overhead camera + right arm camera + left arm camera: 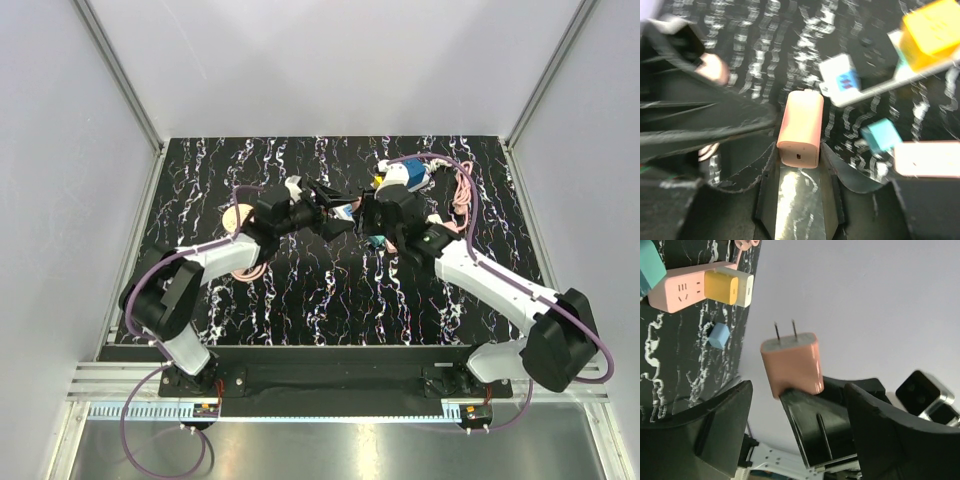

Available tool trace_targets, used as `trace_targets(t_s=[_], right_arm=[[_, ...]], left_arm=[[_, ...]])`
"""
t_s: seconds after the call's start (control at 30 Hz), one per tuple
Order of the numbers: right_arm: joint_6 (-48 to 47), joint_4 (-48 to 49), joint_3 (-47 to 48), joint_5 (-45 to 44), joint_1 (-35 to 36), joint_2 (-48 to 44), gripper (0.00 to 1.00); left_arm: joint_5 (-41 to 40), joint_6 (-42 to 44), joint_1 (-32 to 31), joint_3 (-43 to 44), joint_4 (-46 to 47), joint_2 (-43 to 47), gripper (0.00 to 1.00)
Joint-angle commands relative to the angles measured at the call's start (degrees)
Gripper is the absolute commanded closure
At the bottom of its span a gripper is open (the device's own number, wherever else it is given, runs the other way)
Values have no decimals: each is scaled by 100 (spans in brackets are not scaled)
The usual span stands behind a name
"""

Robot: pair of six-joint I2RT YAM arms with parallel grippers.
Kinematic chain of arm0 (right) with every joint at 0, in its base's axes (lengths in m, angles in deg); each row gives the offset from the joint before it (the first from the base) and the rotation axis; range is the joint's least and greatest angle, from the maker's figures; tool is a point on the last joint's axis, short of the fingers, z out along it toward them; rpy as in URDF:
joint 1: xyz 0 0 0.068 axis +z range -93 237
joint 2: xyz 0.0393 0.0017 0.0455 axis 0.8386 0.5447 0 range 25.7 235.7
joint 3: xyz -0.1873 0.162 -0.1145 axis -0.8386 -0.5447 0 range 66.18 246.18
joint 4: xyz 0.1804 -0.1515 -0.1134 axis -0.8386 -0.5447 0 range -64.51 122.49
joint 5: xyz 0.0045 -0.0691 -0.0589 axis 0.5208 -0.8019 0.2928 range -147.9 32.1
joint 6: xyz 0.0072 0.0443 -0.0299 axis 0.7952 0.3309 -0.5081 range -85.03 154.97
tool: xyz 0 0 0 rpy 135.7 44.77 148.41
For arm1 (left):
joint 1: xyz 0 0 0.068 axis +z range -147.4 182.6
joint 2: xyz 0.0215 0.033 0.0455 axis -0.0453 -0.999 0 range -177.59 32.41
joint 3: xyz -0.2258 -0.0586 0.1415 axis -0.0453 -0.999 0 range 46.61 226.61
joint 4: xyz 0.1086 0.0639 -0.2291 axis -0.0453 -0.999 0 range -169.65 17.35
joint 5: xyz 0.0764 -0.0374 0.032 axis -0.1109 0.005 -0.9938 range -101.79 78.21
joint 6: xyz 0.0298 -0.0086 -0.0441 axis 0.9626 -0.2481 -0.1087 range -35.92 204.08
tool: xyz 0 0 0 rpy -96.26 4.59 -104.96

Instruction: Insert the plug

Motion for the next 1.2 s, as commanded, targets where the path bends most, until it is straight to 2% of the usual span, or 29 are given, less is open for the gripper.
trace_targets(t_s=[0.0, 0.03, 0.1, 0.13, 0.17, 0.2, 0.27, 0.3, 0.33, 0.43, 0.53, 0.57, 0.63, 0.7, 0.8, 0.97, 1.17], right_arm=[[305, -1256, 572, -741, -46, 121, 100], [235, -1557, 816, -584, -142, 182, 100], [129, -2494, 1194, -573, -274, 331, 100], [225, -2805, 1318, -565, -562, 375, 100], [391, -3043, 1398, -434, -800, 419, 100], [445, -3255, 1477, 2, -994, 411, 100], [733, -3336, 1478, 339, -1476, 341, 89], [849, -3362, 1452, 636, -1583, 315, 87], [920, -3371, 1452, 813, -1689, 306, 100], [1219, -3362, 1460, 1122, -1839, 375, 100], [1560, -3546, 1723, 1281, -1857, 796, 100], [1980, -3616, 1776, 1264, -1857, 841, 100], [2910, -3993, 2065, 773, -1848, 1042, 100], [3449, -4748, 2521, 274, -1848, 1245, 100], [4065, -5339, 2953, -28, -1857, 1579, 100], [5224, -5393, 3042, 428, -1857, 1966, 100], [5657, -5148, 3025, 402, -1857, 2283, 100]], left_arm=[[279, 1029, 157, 341, -611, 383, 20], [262, 1466, 297, 306, -1161, 575, 20], [201, 1925, 465, 262, -1595, 787, 19], [209, 2406, 631, 270, -2050, 971, 19], [192, 2663, 711, 279, -2289, 1059, 19], [104, 2944, 781, 314, -2918, 1156, 19], [-71, 3963, 966, 576, -3676, 1402, 18], [-325, 4367, 1001, 700, -4411, 1473, 18], [-501, 5206, 1028, 1041, -4845, 1587, 18], [-1319, 6326, 1028, 1465, -6049, 1815, 16], [-1689, 6847, 1037, 1484, -6413, 2149, 16], [-1776, 6936, 1037, 1466, -6448, 2228, 16], [-1847, 7138, 1045, 1396, -6545, 2413, 15], [-1944, 7271, 1045, 1334, -6598, 2501, 15], [-2084, 7499, 1063, 1211, -6659, 2563, 15], [-2102, 7702, 1107, 1079, -6704, 2528, 15], [-2190, 7737, 1107, 1026, -6712, 2616, 15]])
